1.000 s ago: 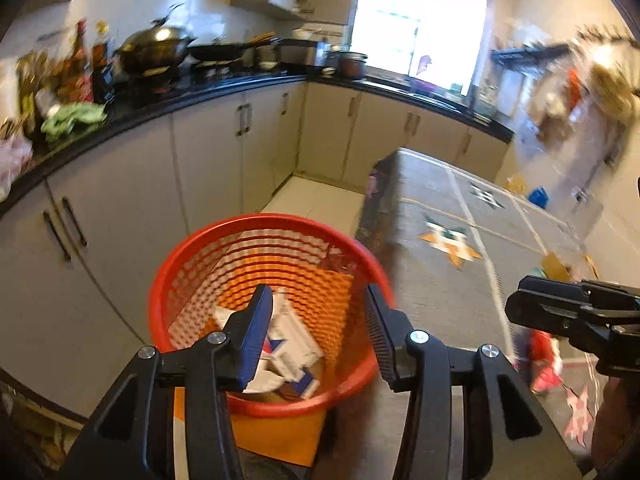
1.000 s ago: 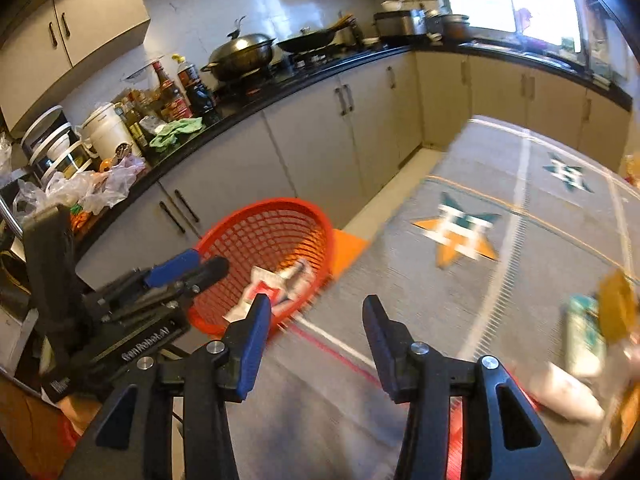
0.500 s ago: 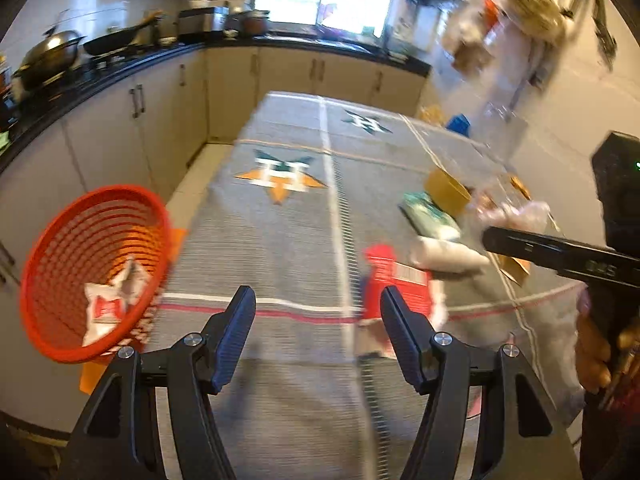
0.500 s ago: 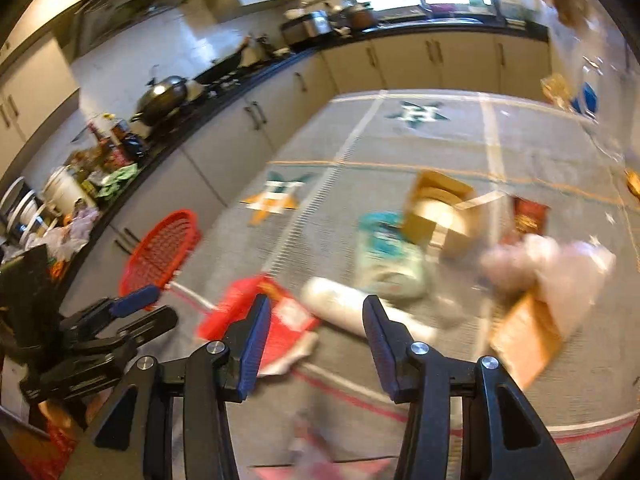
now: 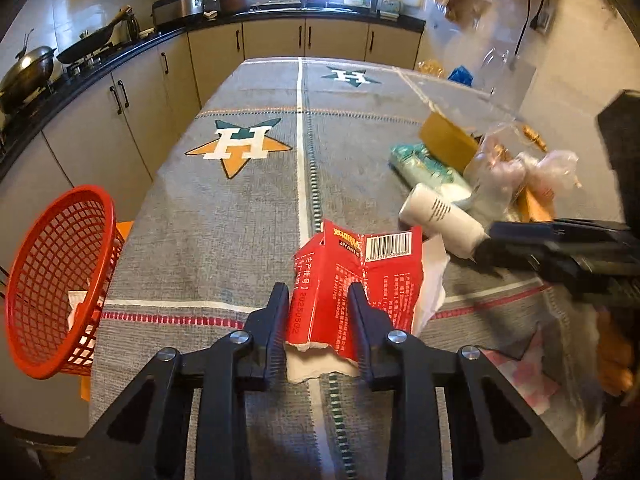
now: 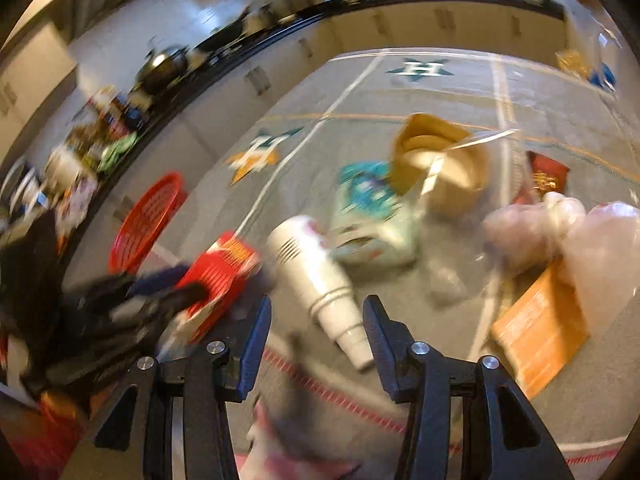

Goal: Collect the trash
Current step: 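Return to the table and grasp the red carton with left tool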

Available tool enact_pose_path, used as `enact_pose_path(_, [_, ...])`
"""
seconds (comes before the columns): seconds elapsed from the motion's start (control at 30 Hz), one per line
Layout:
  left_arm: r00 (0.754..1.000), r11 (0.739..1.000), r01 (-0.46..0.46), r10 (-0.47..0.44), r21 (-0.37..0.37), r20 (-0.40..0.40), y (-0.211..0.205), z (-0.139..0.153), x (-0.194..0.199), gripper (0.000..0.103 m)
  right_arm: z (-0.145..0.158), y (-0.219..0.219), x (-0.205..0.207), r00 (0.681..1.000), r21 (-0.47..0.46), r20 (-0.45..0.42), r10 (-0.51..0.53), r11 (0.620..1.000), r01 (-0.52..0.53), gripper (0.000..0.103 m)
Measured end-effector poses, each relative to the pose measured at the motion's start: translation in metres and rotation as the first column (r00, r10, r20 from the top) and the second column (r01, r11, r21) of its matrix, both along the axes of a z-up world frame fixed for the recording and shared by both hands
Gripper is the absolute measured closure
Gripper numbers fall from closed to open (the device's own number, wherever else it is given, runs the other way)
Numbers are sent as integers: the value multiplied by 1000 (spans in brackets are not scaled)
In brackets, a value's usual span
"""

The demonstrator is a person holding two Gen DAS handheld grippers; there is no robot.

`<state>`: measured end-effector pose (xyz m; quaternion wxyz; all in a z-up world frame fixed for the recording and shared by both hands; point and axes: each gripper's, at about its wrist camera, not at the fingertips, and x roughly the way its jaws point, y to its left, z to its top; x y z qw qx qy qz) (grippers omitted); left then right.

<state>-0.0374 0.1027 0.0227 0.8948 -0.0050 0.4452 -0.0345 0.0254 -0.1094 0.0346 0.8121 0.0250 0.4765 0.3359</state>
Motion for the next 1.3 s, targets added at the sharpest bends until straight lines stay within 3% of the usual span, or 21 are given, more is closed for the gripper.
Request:
enact_pose_path(0.1, [1000,1000,2,-2,2,12,0,0,0,74,4,10,-13,998,-69,59,38,997,-34,52])
enact_pose_path(0.23, [1000,1000,-8,7,6,14,-1,-2,3,73,3,20,-6,993,-137,115,12,991,4,53])
enact_pose_path(0.37, [1000,1000,-18,18,-7,5,1,-3,7,69,-8,33,4,993,-180,116,23,984,-2,67])
enact_pose_path(0.53, [1000,1000,-28,28,-4,13,-3,-8,6,65,-12,42,-6,982,-236,186,44,972,1,69])
enact_pose_path(0.73, [998,998,-57,56,28,38,-10,-8,5,67,-6,36,-14,964,-212,265,18,977,40,69])
enact_pose_path(1.0, [997,996,-70,67,63,49,-18,-7,7,68,-9,37,-17,962,-230,270,27,973,37,69])
enact_pose_path(1.17, [998,995,-61,58,84,34,-22,-10,10,64,-13,33,-13,970,-240,244,10,969,51,69])
enact_pose_path(1.3, [998,996,-62,60,60,29,-19,-10,14,64,-15,31,-11,971,-240,240,4,969,55,69])
